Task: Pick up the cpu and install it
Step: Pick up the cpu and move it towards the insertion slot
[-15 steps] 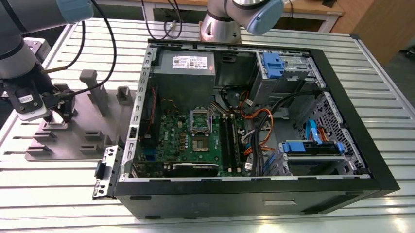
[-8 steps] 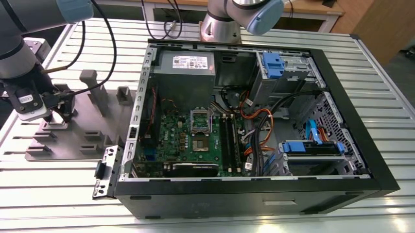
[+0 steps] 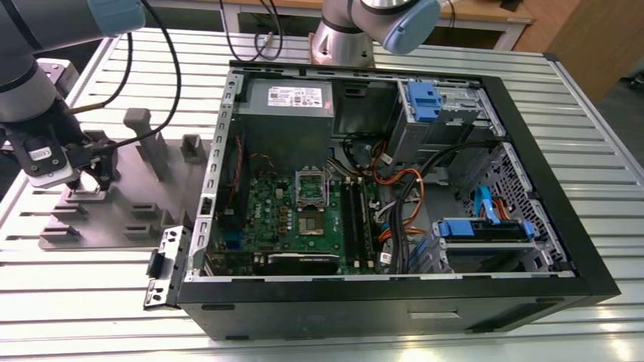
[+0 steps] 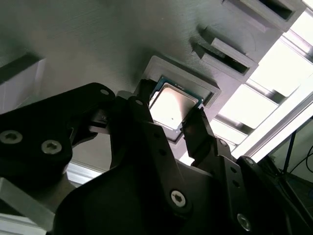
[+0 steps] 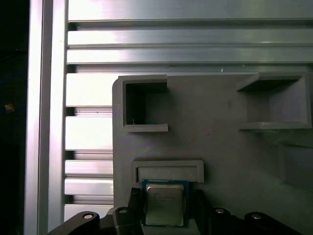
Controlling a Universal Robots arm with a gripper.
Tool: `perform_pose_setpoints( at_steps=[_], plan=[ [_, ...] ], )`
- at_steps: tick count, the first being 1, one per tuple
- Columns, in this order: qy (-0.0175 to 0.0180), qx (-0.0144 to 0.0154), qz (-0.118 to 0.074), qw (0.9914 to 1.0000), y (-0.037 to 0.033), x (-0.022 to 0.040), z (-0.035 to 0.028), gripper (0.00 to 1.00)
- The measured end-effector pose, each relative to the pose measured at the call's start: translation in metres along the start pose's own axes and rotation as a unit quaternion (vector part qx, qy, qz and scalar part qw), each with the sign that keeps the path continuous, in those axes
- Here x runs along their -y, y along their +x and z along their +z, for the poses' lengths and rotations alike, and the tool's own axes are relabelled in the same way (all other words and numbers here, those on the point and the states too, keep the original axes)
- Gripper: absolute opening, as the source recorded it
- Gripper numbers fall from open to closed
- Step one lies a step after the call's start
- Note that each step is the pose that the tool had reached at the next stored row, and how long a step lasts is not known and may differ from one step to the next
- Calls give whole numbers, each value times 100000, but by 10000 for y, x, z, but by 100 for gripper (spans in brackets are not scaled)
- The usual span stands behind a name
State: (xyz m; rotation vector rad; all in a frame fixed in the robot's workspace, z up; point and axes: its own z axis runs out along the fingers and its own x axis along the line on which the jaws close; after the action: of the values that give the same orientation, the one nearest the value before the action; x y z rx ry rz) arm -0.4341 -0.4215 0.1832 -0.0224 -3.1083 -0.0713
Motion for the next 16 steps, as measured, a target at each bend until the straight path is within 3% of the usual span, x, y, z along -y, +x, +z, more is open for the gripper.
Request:
perform_pose_setpoints(
  at_steps=[16],
  plan=[
    [0, -10, -375, 99999, 1, -2, 4, 55]
  ],
)
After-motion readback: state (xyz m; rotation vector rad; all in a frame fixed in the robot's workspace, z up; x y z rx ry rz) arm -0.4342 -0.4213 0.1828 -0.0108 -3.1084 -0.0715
